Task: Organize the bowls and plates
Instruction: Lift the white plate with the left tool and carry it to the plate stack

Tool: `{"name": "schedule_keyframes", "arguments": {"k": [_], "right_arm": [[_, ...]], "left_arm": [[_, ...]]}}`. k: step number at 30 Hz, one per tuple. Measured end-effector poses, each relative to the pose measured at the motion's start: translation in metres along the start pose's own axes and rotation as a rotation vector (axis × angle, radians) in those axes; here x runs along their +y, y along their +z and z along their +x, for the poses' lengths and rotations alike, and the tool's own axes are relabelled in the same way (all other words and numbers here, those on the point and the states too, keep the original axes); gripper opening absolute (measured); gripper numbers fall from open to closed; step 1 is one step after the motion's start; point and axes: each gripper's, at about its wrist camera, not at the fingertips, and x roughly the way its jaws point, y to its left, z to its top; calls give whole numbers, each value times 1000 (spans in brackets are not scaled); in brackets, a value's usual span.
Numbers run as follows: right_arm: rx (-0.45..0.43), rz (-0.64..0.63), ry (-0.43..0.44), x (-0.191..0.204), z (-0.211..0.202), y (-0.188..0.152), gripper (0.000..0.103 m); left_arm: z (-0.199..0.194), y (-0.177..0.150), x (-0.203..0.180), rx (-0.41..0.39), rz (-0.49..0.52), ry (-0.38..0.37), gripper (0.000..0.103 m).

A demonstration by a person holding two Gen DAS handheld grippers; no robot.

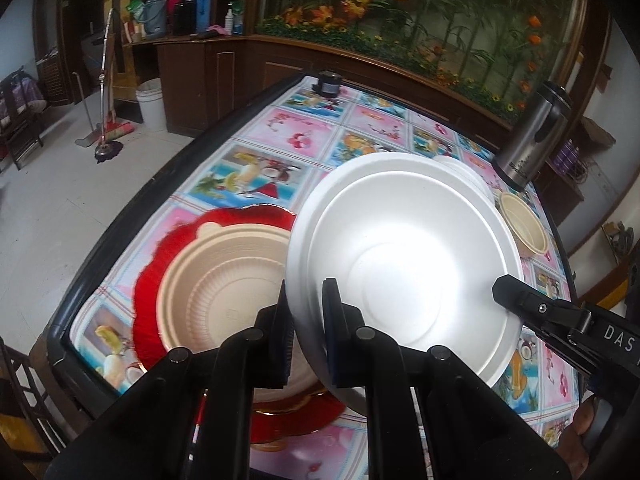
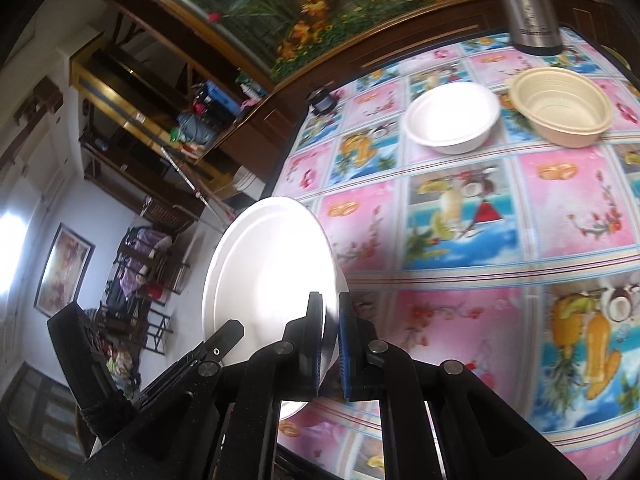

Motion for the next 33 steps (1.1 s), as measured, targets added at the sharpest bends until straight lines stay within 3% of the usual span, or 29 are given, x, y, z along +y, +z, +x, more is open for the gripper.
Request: {"name": "schedule_keyframes", "arguments": {"k": [16,33], "right_arm": [[68,-79,57,45,38,-16,7],[97,-121,56,63,58,-24,7]], "left_arm": [[-7,-9,49,-20,-79,73,11],[-4,-12,66,-31,-99,101,11]]}}
